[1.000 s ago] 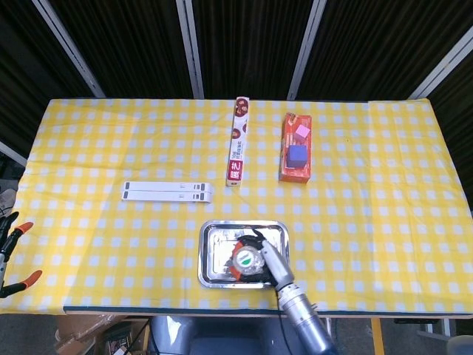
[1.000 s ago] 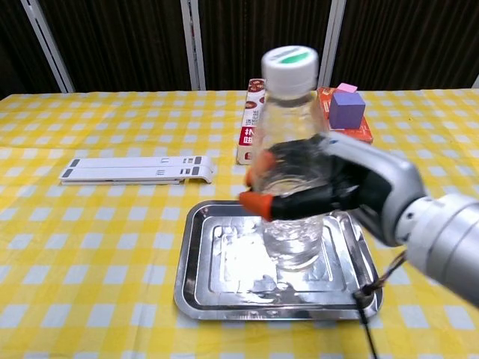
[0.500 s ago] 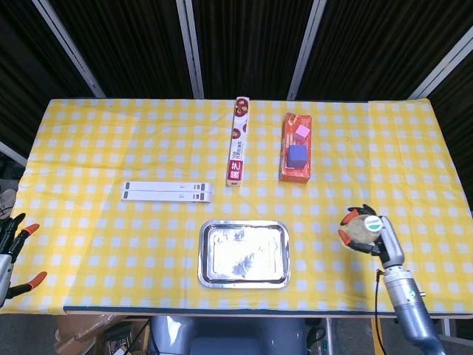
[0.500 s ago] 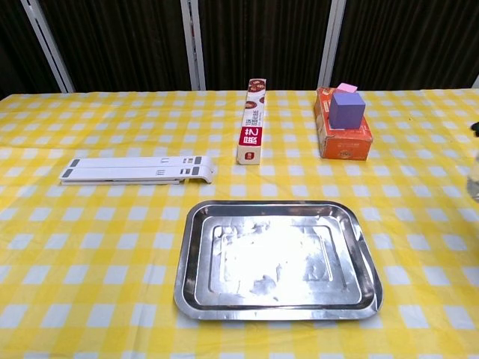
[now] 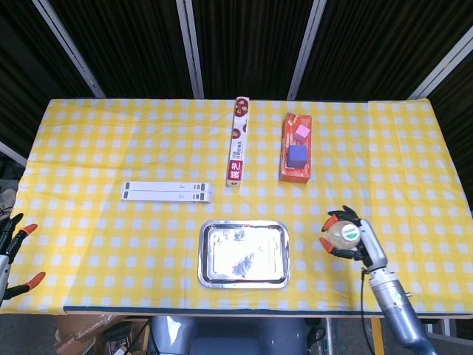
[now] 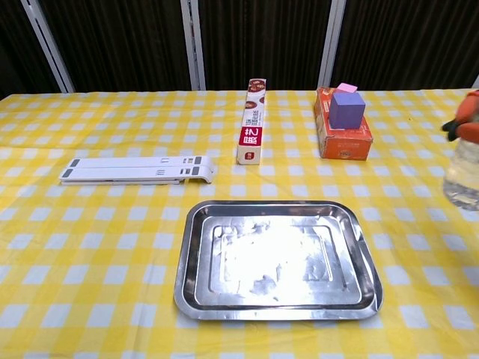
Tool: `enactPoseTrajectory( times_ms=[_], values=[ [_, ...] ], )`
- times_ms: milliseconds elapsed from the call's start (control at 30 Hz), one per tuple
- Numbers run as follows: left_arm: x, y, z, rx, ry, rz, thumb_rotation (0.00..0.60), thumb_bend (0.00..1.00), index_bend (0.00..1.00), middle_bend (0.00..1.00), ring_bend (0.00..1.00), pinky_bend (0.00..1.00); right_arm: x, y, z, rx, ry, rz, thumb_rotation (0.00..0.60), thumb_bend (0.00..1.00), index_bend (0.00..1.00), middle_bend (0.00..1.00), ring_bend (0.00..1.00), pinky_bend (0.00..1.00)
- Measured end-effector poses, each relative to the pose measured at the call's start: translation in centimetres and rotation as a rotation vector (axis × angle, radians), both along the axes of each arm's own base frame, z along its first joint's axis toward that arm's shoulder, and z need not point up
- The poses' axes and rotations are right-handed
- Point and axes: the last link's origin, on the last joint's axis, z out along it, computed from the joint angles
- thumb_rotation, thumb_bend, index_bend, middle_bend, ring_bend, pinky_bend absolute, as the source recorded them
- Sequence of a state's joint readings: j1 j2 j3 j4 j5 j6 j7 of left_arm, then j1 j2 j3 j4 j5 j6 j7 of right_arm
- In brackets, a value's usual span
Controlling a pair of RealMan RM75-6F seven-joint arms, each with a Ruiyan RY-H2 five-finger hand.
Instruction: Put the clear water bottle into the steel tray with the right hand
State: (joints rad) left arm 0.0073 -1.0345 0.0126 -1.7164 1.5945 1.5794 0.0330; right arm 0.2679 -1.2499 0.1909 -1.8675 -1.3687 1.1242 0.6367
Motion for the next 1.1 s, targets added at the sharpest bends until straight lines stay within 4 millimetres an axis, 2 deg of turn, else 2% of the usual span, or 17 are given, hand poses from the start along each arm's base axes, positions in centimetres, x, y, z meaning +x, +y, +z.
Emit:
enactPoseTrajectory(
  times_ms=[300,433,567,900,1100],
  values=[
    [-0.2,0.2,0.2,-0.004,-0.003,0.002,0.6,0.2,0.16,0.0,0.0,0.0,9.4,1.1,-6.2,0.086,-0.057,0.16,0.6,0.6,0.79,0.59,0.25,0.0],
    [-0.3,0.2,0.5,0.004,-0.013,0.004,0.6,0.2,0.16,0.0,0.0,0.0,11.4,1.2,-7.6,0.104,-0.062,0.15,0.6,0.6,0.79,0.59,0.25,0.0],
    [-0.4,0.2,0.6,0.003,-0.017,0.003,0.6,0.2,0.16,0.0,0.0,0.0,10.6,0.7,-7.4,0.093,-0.049,0.103,0.6,0.6,0.79,0.59,0.25,0.0],
    [-0.1,0.1,0.1,-0.007,-0.006,-0.002,0.6,0.2,0.16,0.0,0.0,0.0,3.9,0.1,-3.5,0.041,0.004,-0.011,0.6,0.6,0.79,0.59,0.25,0.0],
    [0.0,0.1,0.0,-0.009,-0.001,-0.001,0.6,0.2,0.16,0.0,0.0,0.0,3.3,0.8,-4.2,0.079,0.008,0.019,0.6,0.6,0.79,0.59,0.25,0.0]
  ],
)
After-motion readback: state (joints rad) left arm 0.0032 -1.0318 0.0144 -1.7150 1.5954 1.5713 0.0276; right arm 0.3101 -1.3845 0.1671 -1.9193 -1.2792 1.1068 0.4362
